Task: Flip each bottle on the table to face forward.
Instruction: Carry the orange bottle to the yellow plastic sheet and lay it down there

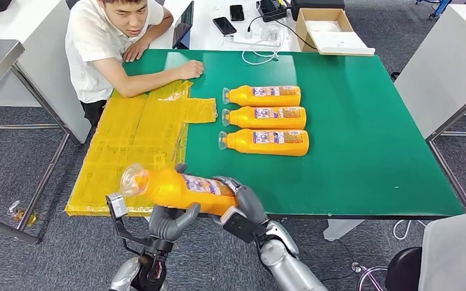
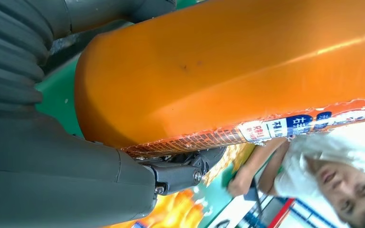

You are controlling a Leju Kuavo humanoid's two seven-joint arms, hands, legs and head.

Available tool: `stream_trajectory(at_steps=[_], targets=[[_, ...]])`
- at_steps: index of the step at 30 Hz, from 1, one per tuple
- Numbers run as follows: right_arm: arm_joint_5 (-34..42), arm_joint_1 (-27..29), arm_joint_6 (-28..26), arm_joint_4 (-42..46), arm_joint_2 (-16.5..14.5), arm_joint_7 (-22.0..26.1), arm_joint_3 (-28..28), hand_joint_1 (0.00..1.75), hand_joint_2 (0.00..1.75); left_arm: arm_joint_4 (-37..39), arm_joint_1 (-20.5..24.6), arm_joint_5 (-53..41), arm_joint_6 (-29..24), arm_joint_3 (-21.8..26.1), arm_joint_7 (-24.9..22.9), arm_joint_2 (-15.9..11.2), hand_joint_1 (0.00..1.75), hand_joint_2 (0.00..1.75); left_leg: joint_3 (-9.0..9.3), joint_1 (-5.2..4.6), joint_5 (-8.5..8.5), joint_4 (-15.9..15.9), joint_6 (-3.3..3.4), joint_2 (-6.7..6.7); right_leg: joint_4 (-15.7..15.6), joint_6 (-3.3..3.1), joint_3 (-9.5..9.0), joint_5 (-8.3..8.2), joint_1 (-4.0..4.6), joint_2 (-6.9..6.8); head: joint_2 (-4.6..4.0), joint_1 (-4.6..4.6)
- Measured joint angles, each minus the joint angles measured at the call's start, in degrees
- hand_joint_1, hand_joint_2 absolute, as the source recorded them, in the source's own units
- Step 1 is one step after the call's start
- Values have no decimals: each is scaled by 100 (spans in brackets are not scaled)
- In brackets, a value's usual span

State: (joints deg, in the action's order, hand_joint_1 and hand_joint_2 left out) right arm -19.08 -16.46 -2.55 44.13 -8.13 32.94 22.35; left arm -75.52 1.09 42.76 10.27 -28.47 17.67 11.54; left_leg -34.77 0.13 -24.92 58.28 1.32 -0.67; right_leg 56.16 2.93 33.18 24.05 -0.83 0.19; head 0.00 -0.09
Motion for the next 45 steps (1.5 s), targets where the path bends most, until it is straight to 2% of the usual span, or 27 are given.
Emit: stream_trajectory(at_steps=[3,6,10,14,16,17,18,20,21,22,26,32,34,36,38,42,45], targets=[[5,-21,26,-33,-17,-3,145,175,175,-37,11,-185,-30,-2,161,0,0,175,0,0,0,0,0,1,0,0,1,0,0,0,0,0],[4,-61,73,-75,-44,-36,317,175,175,-116,18,-598,-246,-4,544,0,0,175,0,1,0,0,0,3,0,0,3,0,2,1,0,0],[22,-123,161,-170,-93,-124,545,172,175,-306,11,-973,-421,1,972,0,175,175,0,3,0,0,-1,3,1,0,5,0,3,1,0,-2],[56,-221,217,-286,-127,-134,700,161,175,-429,-6,-920,-266,15,1037,0,175,175,0,3,0,0,-1,3,1,0,6,0,2,1,0,0],[77,-252,229,-322,-134,-133,747,148,175,-443,-15,-835,-174,47,1012,0,175,175,0,2,0,0,0,3,0,0,6,0,2,1,0,0],[85,-261,232,-334,-135,-133,766,133,175,-446,-22,-810,-145,67,1002,0,175,175,0,2,0,0,0,3,0,0,6,0,1,1,0,0],[92,-267,234,-346,-137,-133,781,105,175,-449,-29,-794,-128,86,996,0,175,175,-1,2,0,0,0,3,0,0,6,0,1,1,0,0],[107,-272,242,-361,-140,-131,805,39,175,-451,-37,-781,-107,111,986,0,175,175,-1,1,0,0,0,3,0,0,6,0,1,1,0,0],[113,-272,254,-367,-140,-130,819,14,175,-452,-38,-767,-92,120,972,0,175,175,-1,1,0,0,0,3,0,0,6,0,1,1,0,0],[118,-270,274,-370,-138,-128,836,2,175,-452,-38,-739,-67,130,944,0,175,175,-1,1,0,0,0,3,-1,0,6,0,1,1,0,0],[186,-238,356,-371,-133,-101,904,0,0,-457,-36,-469,84,192,696,2,175,175,-1,2,0,0,0,4,0,0,7,0,2,1,0,0],[285,-153,350,-323,-119,-1,932,0,0,-466,-41,-287,97,279,435,7,175,175,-1,2,0,0,0,5,0,0,8,0,2,1,0,0],[299,-97,281,-244,-109,107,932,0,0,-457,-18,-432,-123,300,416,6,175,175,-1,2,0,0,0,4,0,0,8,0,2,1,0,1],[265,23,116,-72,-95,208,933,0,0,-387,69,-957,-755,333,415,-11,175,175,-2,2,0,0,0,3,0,0,8,0,2,0,0,2],[150,213,-136,219,-63,246,935,0,0,-208,227,-1810,-1669,402,499,-61,173,175,-3,2,0,0,0,2,0,0,8,0,2,0,0,2],[-219,600,-671,1046,59,248,956,0,0,313,637,-3980,-3440,604,890,-212,145,175,-4,4,4,0,0,-1,1,0,8,0,3,-4,0,1],[-446,836,-905,1659,144,246,964,0,0,654,924,-5491,-4242,729,862,-300,141,175,-6,4,6,0,2,0,2,0,7,0,2,-8,0,1]])
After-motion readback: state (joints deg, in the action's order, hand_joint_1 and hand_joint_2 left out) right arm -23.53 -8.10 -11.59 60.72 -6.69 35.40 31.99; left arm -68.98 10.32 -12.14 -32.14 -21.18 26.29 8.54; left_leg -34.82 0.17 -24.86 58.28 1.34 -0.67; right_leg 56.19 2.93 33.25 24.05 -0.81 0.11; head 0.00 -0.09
